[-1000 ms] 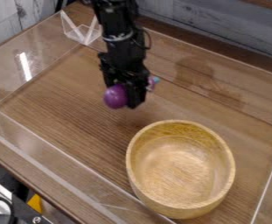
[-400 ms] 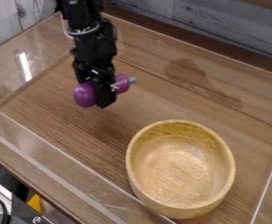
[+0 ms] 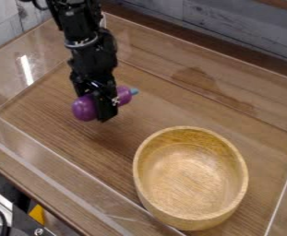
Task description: Remove the purple eggplant from inside the brown bowl and put it on the table
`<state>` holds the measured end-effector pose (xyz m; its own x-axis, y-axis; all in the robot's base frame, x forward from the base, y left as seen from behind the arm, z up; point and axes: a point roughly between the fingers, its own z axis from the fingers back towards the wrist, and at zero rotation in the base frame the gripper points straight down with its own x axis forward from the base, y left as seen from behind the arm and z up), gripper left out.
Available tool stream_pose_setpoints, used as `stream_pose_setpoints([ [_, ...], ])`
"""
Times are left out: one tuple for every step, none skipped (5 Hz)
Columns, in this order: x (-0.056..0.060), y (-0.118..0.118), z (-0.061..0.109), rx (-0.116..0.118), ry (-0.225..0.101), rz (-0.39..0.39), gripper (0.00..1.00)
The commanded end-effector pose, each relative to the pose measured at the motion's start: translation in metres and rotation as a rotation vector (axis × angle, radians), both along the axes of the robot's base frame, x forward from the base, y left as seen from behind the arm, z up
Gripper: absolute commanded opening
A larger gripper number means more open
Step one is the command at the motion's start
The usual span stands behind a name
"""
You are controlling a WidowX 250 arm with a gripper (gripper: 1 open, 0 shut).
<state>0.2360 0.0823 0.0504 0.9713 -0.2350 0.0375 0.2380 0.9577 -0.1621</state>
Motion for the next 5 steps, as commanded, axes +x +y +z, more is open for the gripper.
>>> stream_pose_setpoints([
  [0.009,-0.001,0.001,0.024,-0.051,0.055,0.00],
  [0.015,-0.007,-0.009,0.020,-0.051,0.097,0.00],
  [0.019,-0.008,-0.003,0.010,-0.050,0.122,0.00],
  [0.023,-0.010,0.001,0.001,-0.047,0.144,0.00],
  [0.019,-0.013,0.009,-0.007,-0.044,0.179,0.00],
])
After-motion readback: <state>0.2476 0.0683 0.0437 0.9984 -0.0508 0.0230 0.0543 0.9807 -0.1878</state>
